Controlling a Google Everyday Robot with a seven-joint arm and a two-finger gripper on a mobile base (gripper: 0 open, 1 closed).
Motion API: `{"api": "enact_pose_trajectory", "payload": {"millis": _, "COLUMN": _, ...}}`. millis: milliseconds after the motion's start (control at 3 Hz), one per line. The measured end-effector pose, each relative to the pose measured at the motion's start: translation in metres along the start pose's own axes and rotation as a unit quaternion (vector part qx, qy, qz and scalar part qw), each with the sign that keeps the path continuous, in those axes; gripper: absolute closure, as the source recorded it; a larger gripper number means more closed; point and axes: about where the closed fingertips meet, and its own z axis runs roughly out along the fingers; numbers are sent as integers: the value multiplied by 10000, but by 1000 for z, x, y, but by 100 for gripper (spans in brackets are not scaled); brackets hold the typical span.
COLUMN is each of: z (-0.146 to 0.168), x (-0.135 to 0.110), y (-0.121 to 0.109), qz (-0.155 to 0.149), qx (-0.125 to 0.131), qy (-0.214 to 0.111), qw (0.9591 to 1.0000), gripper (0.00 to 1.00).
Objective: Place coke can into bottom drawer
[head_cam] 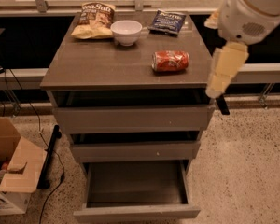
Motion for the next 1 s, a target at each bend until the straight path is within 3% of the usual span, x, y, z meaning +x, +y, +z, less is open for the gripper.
{"api": "enact_pose_trajectory", "payload": {"millis": 333, "z": 19, "x": -32, "y": -42, "qz": -268, "qx": 34, "qy": -175, "qw": 9995, "gripper": 0}}
{"api": "enact_pose_trajectory", "payload": {"millis": 667, "z": 41, "x": -51, "y": -82, "qz": -518, "qx": -137, "qy": -176, "qw": 9984, "gripper": 0}}
{"api": "enact_pose_trajectory", "payload": {"millis": 1000, "z": 30, "x": -61, "y": -100, "qz": -520, "qx": 53, "qy": -311, "qw": 9981, "gripper": 0}}
